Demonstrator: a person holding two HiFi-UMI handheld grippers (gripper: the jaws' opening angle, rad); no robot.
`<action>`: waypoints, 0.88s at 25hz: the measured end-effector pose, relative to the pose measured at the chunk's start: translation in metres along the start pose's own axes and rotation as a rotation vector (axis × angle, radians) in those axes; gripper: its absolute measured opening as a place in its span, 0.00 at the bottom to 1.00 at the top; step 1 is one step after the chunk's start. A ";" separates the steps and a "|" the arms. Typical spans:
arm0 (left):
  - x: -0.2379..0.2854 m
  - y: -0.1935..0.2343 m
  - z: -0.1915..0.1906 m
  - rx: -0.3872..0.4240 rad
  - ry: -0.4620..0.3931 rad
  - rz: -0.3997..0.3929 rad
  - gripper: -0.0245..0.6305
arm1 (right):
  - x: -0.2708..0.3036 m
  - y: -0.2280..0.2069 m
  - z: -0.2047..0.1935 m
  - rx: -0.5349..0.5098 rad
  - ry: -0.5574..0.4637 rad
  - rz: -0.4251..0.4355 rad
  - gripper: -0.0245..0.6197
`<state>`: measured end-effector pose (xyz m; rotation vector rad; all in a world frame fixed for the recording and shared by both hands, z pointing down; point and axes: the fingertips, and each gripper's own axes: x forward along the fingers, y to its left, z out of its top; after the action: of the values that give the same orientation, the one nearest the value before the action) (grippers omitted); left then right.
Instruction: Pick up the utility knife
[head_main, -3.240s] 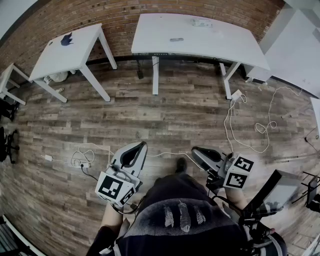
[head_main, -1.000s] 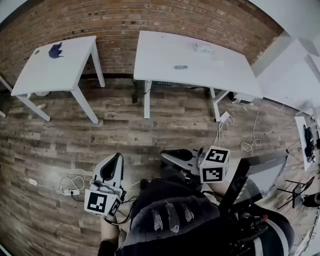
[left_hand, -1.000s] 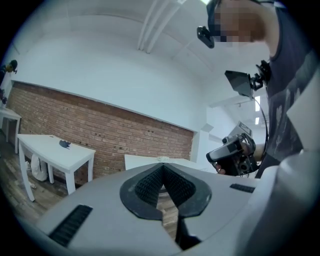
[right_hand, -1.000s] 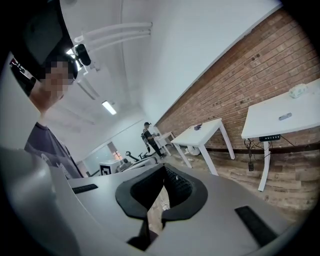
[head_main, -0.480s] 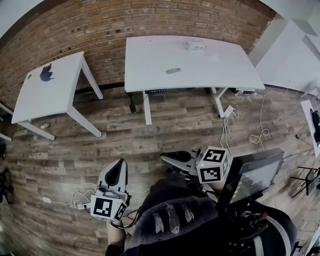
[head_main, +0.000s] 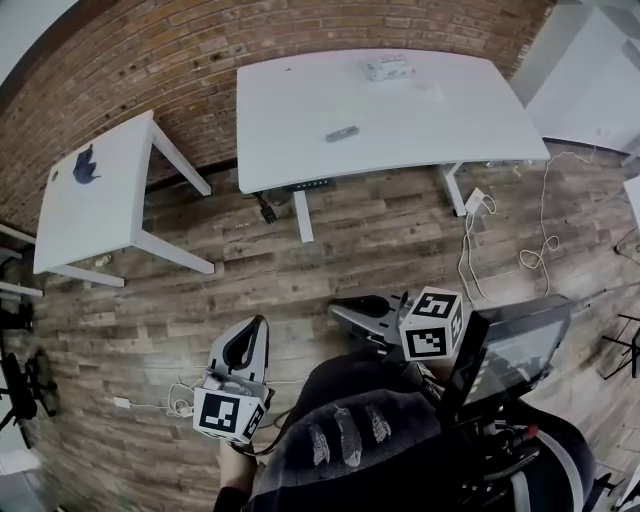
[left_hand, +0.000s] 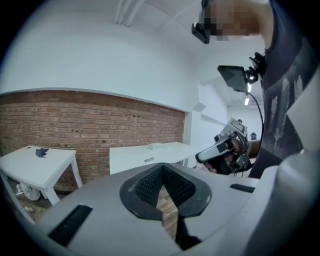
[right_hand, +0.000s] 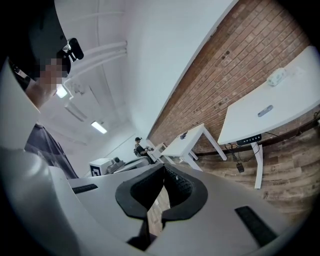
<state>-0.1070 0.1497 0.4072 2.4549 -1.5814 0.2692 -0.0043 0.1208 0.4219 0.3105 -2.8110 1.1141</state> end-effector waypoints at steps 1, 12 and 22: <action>0.009 -0.003 0.002 0.006 0.009 -0.004 0.03 | -0.004 -0.008 0.004 0.010 -0.009 -0.002 0.04; 0.109 -0.022 0.041 0.102 0.066 -0.053 0.03 | -0.047 -0.092 0.060 0.113 -0.091 -0.003 0.04; 0.171 -0.029 0.069 0.143 0.106 -0.022 0.03 | -0.068 -0.152 0.103 0.148 -0.096 0.046 0.04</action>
<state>-0.0080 -0.0066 0.3836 2.5148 -1.5406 0.5167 0.0942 -0.0474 0.4370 0.3209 -2.8365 1.3562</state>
